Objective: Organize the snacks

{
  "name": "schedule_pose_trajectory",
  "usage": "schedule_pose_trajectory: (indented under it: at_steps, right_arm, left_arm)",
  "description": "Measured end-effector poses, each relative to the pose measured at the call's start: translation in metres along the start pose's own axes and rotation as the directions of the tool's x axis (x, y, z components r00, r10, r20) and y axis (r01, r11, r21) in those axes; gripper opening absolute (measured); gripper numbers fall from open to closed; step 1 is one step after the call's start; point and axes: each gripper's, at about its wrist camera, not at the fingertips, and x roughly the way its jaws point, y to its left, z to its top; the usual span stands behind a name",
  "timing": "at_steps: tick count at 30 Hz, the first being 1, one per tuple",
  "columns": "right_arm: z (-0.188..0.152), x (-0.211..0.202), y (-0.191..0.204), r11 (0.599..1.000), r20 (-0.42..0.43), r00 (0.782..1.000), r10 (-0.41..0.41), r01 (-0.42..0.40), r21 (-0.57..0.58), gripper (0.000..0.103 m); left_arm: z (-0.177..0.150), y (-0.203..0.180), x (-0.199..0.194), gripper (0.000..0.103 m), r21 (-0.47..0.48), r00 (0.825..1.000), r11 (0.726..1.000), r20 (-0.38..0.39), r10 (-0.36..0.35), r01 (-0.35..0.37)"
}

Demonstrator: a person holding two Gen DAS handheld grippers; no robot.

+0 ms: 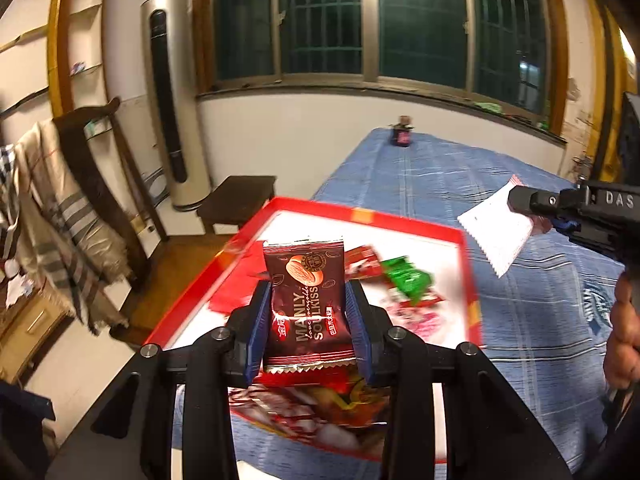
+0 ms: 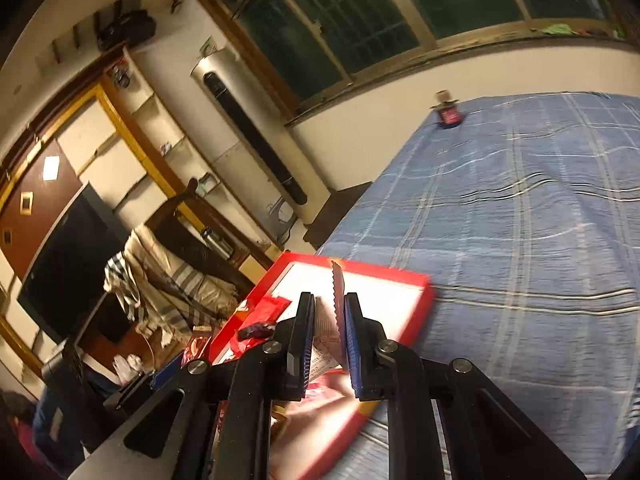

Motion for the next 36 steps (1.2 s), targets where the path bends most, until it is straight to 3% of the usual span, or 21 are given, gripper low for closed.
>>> schedule_pose_trajectory:
  at_steps: [7, 14, 17, 19, 23, 25, 28, 36]
  right_arm:
    - [-0.029, 0.046, 0.030, 0.998, -0.068, 0.998, -0.008, 0.004, -0.065, 0.015]
    - [-0.045, 0.064, 0.046, 0.984, -0.047, 0.996, -0.080, 0.072, -0.163, 0.019]
    - [-0.044, 0.060, 0.047, 0.977, -0.019, 0.994, -0.110, 0.104, -0.186, 0.033]
    - [-0.044, 0.053, 0.046, 0.974, 0.005, 0.992, -0.123, 0.122, -0.193, 0.045]
    - [-0.043, 0.038, 0.043, 0.969, 0.037, 0.989, -0.143, 0.148, -0.198, 0.049]
    - [-0.046, 0.030, 0.043, 0.968, 0.048, 0.987, -0.151, 0.157, -0.198, 0.058]
    - [-0.054, 0.015, 0.047, 0.959, 0.070, 0.983, -0.168, 0.179, -0.218, 0.069]
    - [-0.075, -0.027, 0.066, 0.935, 0.146, 0.973, -0.180, 0.216, -0.282, 0.079]
  left_arm:
    - [-0.006, 0.013, 0.013, 0.035, -0.020, 0.999, 1.000, -0.025, 0.021, -0.022]
    - [0.003, 0.012, 0.030, 0.036, -0.003, 0.999, 0.999, -0.023, 0.049, -0.049]
    - [0.005, 0.011, 0.038, 0.038, 0.005, 0.997, 0.998, -0.047, 0.067, -0.067]
    - [0.004, 0.012, 0.036, 0.060, -0.003, 0.996, 0.998, -0.051, 0.069, -0.069]
    - [0.003, 0.008, 0.018, 0.073, 0.007, 0.994, 0.994, 0.005, 0.109, -0.109]
    - [0.004, 0.006, 0.008, 0.079, 0.007, 0.992, 0.992, 0.023, 0.126, -0.126]
    - [0.004, 0.004, -0.010, 0.083, -0.004, 0.992, 0.993, 0.052, 0.119, -0.119]
    - [-0.003, -0.003, -0.054, 0.084, -0.015, 0.988, 0.992, 0.095, 0.124, -0.123]
